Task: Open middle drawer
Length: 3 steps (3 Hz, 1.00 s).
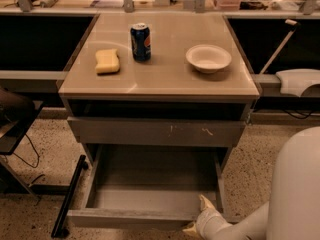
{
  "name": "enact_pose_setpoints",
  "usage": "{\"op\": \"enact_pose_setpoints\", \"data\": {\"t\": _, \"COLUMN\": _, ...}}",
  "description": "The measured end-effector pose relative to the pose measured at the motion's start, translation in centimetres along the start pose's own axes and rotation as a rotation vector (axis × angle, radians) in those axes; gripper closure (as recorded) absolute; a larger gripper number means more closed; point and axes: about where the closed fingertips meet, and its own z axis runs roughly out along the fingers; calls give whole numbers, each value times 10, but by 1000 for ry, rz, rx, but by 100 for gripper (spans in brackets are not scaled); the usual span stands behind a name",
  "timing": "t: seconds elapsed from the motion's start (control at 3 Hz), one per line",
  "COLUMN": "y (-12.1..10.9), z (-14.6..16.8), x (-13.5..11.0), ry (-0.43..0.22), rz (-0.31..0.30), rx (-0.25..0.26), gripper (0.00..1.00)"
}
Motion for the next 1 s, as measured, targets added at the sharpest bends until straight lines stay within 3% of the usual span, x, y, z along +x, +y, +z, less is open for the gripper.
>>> {"op": "enact_pose_setpoints", "data": {"t": 1.0, "y": 12, "z": -13, "x": 3, "ry": -4, "rz": -1, "rx": -3, "gripper": 100}}
